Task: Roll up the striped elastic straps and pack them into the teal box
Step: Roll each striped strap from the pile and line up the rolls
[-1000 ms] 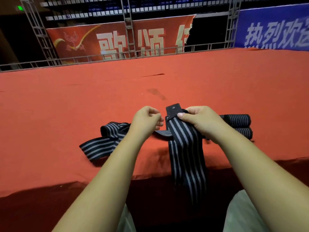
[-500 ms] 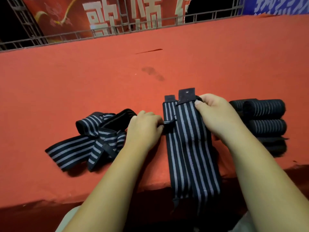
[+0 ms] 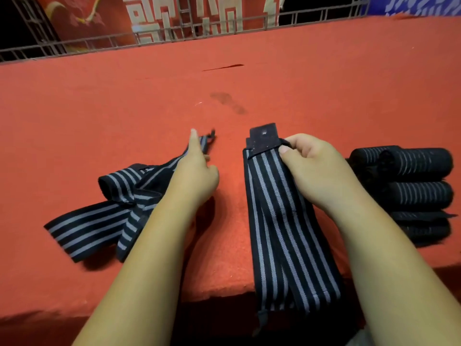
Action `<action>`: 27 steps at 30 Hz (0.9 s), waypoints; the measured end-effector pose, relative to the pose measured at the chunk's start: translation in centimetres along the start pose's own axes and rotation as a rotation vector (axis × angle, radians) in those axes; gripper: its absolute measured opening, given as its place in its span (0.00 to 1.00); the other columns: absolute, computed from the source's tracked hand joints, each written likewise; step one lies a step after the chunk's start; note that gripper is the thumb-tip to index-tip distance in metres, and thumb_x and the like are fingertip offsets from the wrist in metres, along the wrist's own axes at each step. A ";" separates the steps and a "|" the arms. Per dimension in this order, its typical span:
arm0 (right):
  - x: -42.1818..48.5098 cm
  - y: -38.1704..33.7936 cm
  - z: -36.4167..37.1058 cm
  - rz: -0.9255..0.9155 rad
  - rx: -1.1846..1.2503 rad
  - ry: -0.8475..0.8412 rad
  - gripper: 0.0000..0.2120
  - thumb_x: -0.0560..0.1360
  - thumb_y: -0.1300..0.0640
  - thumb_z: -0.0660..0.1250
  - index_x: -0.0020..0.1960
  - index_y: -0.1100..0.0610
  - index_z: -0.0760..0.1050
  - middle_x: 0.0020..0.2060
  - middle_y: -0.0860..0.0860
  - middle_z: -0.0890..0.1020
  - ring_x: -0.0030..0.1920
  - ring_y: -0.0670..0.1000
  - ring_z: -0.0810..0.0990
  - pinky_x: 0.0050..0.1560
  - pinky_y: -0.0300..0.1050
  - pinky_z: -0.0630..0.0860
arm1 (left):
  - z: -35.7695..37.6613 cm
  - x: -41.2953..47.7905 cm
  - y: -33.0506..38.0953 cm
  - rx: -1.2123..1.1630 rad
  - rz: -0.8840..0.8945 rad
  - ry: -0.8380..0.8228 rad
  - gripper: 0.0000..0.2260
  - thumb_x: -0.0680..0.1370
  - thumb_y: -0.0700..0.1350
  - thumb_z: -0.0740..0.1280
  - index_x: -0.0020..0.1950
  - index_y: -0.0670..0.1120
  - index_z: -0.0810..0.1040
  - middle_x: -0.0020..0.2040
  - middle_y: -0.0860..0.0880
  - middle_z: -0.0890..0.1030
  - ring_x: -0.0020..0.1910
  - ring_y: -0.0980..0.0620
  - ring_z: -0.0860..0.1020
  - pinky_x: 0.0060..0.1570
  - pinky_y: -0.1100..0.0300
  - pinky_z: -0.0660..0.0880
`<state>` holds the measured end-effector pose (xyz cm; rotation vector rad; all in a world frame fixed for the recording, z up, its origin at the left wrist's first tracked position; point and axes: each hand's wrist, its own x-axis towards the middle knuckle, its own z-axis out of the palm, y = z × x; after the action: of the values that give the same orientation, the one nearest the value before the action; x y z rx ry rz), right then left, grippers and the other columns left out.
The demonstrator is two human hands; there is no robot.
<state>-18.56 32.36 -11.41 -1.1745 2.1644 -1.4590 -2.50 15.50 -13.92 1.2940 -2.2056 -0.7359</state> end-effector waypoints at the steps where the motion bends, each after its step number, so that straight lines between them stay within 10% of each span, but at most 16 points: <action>1: -0.1 0.0 0.1 0.007 0.006 0.003 0.09 0.86 0.50 0.64 0.54 0.48 0.83 0.45 0.44 0.88 0.45 0.44 0.85 0.43 0.38 0.76 | -0.1 0.0 0.2 -0.120 -0.013 -0.019 0.28 0.84 0.43 0.62 0.85 0.48 0.63 0.57 0.53 0.85 0.51 0.49 0.83 0.55 0.50 0.80; 5: -0.7 -0.4 0.3 0.011 0.053 -0.012 0.08 0.86 0.50 0.64 0.54 0.48 0.82 0.44 0.45 0.88 0.45 0.47 0.86 0.43 0.41 0.78 | -0.2 -1.9 2.4 -0.726 -0.117 -0.283 0.17 0.86 0.57 0.67 0.59 0.45 0.86 0.50 0.51 0.88 0.35 0.54 0.78 0.35 0.59 0.75; 12: -1.8 -0.9 -0.3 0.005 0.062 -0.043 0.11 0.84 0.45 0.68 0.51 0.50 0.83 0.43 0.48 0.89 0.45 0.52 0.87 0.49 0.55 0.82 | -0.3 -4.0 4.0 -0.833 -0.049 -0.339 0.08 0.83 0.45 0.73 0.59 0.42 0.87 0.41 0.51 0.82 0.29 0.58 0.72 0.28 0.65 0.70; 17: -3.4 0.3 -1.7 0.074 -0.134 -0.264 0.26 0.78 0.32 0.69 0.41 0.55 0.77 0.32 0.49 0.81 0.33 0.53 0.79 0.41 0.52 0.75 | -1.1 -4.1 3.6 -1.083 -0.170 -0.151 0.05 0.82 0.44 0.75 0.57 0.46 0.85 0.44 0.50 0.89 0.39 0.53 0.88 0.38 0.62 0.84; 27: -6.6 2.4 -1.6 0.109 -0.257 -0.471 0.21 0.79 0.46 0.73 0.40 0.61 0.70 0.31 0.52 0.73 0.31 0.52 0.73 0.35 0.49 0.71 | 1.2 -5.3 0.3 -0.981 -0.093 -0.088 0.06 0.83 0.38 0.72 0.59 0.43 0.86 0.53 0.47 0.90 0.53 0.50 0.89 0.53 0.59 0.83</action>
<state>-16.49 38.69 -14.12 -1.3007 2.0727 -0.7727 -1.12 20.60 -15.30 0.8362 -1.4537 -1.6448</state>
